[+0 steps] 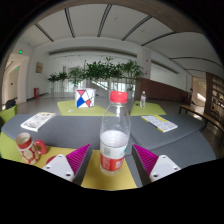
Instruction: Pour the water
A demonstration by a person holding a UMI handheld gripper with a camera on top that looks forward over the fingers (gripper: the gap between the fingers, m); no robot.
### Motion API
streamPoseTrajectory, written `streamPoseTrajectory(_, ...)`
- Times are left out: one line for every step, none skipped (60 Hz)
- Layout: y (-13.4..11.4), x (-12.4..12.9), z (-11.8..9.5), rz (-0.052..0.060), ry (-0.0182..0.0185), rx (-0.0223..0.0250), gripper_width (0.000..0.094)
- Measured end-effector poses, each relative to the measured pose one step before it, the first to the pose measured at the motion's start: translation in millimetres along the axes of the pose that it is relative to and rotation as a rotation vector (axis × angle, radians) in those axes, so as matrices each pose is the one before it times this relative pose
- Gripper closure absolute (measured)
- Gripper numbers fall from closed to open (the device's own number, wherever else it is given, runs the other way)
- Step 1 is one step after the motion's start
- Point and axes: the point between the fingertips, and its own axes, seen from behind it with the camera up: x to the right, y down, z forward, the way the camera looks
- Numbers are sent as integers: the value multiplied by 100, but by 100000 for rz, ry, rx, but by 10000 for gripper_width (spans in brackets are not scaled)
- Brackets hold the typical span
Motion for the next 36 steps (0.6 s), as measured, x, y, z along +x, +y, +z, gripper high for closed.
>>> streamPoseTrajectory(98,89,501,-182,377,-145,127)
streamPoseTrajectory(87,36,478,-260,108,-74,134)
streamPoseTrajectory(74,9,474,-288,-60,104,145)
streamPoseTrajectory(-50,3,470,-269,-60,328,148)
streamPoseTrajectory(43,269,2073,-327,-111,446,163)
streamPoseTrajectory(92,-47,-105,-211,281,195,194)
streamPoseTrajectory(100,115,220,-199,426,9,219)
streamPoseTrajectory(62,47,277,-147,370,-34,244)
streamPoseTrajectory(32,54,262,-43,231,241,335)
streamPoseTrajectory(-20,41,236,-45,228,391,356)
streamPoseTrajectory(-66,-69,173,-47,-223,376,379)
streamPoseTrajectory(-72,-77,152,104,-407,316,386)
streamPoseTrajectory(23,-221,173,282,-253,256,384)
streamPoseTrajectory(-42,-122,105,184,-155,234,402)
streamPoseTrajectory(-95,-93,85,164,-66,379,430)
streamPoseTrajectory(-29,-30,77,191,154,179,440)
streamPoseTrajectory(-9,14,34,54,278,98,454)
streamPoseTrajectory(10,-4,5,9,282,11,465)
streamPoseTrajectory(-31,-11,7,53,256,227,480)
streamPoseTrajectory(-35,3,-44,49,263,291,504)
streamPoseTrajectory(-59,33,-66,99,184,435,517)
streamPoseTrajectory(-41,29,-72,-61,179,348,532)
streamPoseTrajectory(-280,141,-67,-268,206,297,553)
streamPoseTrajectory(-53,52,-36,-583,365,365,562)
streamPoseTrajectory(-51,115,-31,-879,584,194,577)
streamPoseTrajectory(-81,153,-64,-934,779,224,577)
streamPoseTrajectory(-89,111,-69,-1061,694,188,577)
streamPoseTrajectory(-132,112,-103,-1053,616,213,577)
streamPoseTrajectory(-151,155,-118,-990,678,113,577)
streamPoseTrajectory(111,155,-230,-739,737,259,578)
streamPoseTrajectory(-393,310,-179,-982,1208,-102,579)
streamPoseTrajectory(-127,110,-72,-818,1261,88,579)
streamPoseTrajectory(-258,294,-130,-913,1209,-36,580)
streamPoseTrajectory(-316,300,-132,-1068,1172,-74,578)
streamPoseTrajectory(-363,404,-140,-1006,1373,36,578)
streamPoseTrajectory(-453,475,-166,-860,1659,183,577)
